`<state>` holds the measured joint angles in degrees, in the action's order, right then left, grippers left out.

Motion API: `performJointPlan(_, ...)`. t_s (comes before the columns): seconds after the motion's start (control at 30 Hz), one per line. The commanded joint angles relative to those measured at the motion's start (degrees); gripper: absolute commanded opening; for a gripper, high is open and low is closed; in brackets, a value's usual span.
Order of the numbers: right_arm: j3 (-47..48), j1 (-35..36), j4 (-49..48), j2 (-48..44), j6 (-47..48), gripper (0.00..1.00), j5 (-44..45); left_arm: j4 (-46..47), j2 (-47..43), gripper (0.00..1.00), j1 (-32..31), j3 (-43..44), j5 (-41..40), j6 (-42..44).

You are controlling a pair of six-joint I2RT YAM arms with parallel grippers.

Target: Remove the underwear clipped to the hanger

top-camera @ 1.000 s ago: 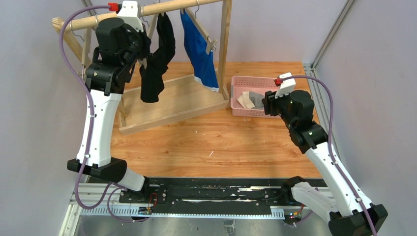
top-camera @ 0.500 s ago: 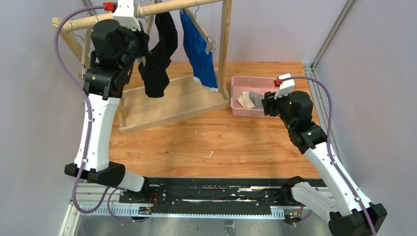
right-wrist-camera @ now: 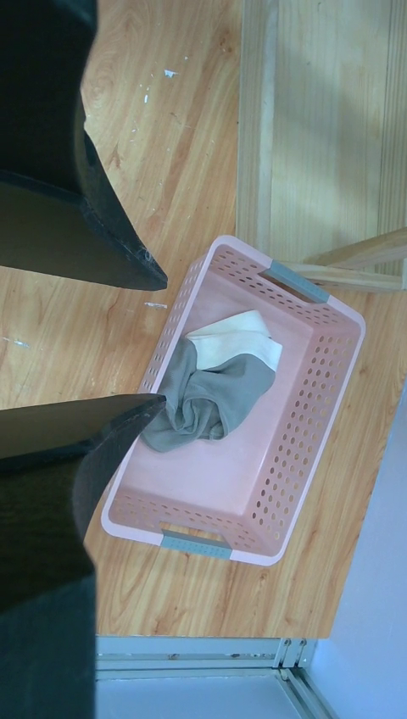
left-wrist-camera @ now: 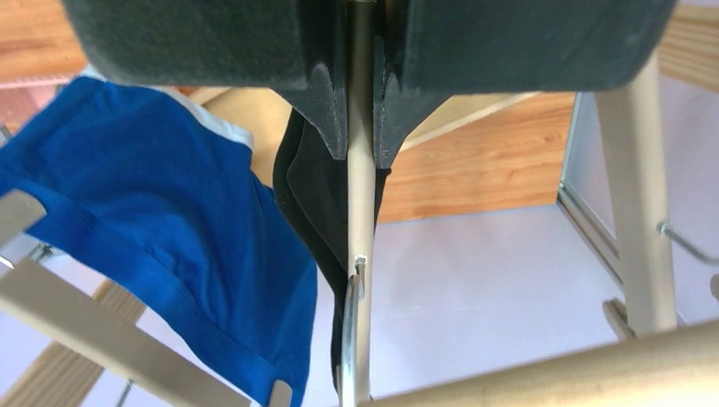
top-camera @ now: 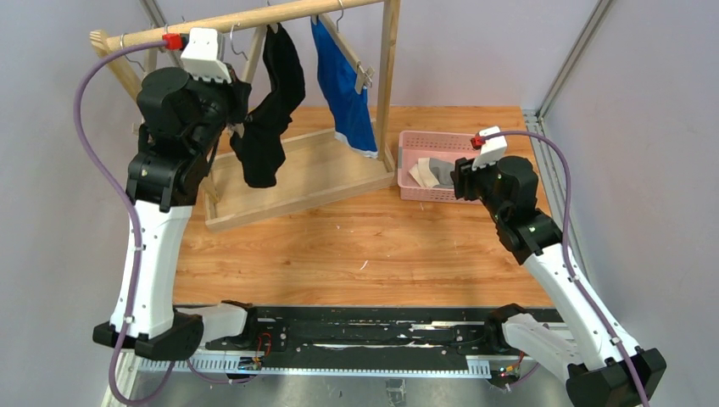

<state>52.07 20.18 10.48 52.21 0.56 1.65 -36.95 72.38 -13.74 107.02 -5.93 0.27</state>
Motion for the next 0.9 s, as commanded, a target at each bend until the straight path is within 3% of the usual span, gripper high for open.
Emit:
performJointPlan(0.0,-0.46,0.82,-1.73,0.75,0.22,0.5,-0.15,1.84,-6.2,0.0,-0.41,-4.58,5.07,-0.11)
performJointPlan(0.3,-0.3,0.82,-3.35,3.92,-2.23,0.5,-3.08,-3.25,-19.25,0.0,-0.41,-24.24,17.97,-2.77)
performJointPlan(0.53,1.07,0.82,-4.24,6.44,-4.87,0.49,-9.12,-8.41,-25.69,0.0,-0.35,-33.99,28.15,-2.94)
performJointPlan(0.7,2.11,0.82,-5.43,7.14,-7.22,0.5,-18.07,-8.41,-28.43,0.0,-0.41,-39.36,36.34,-3.74)
performJointPlan(0.87,3.66,0.82,-6.8,7.59,-8.91,0.54,-33.37,-8.41,-28.08,0.0,-0.92,-43.02,49.07,-3.91)
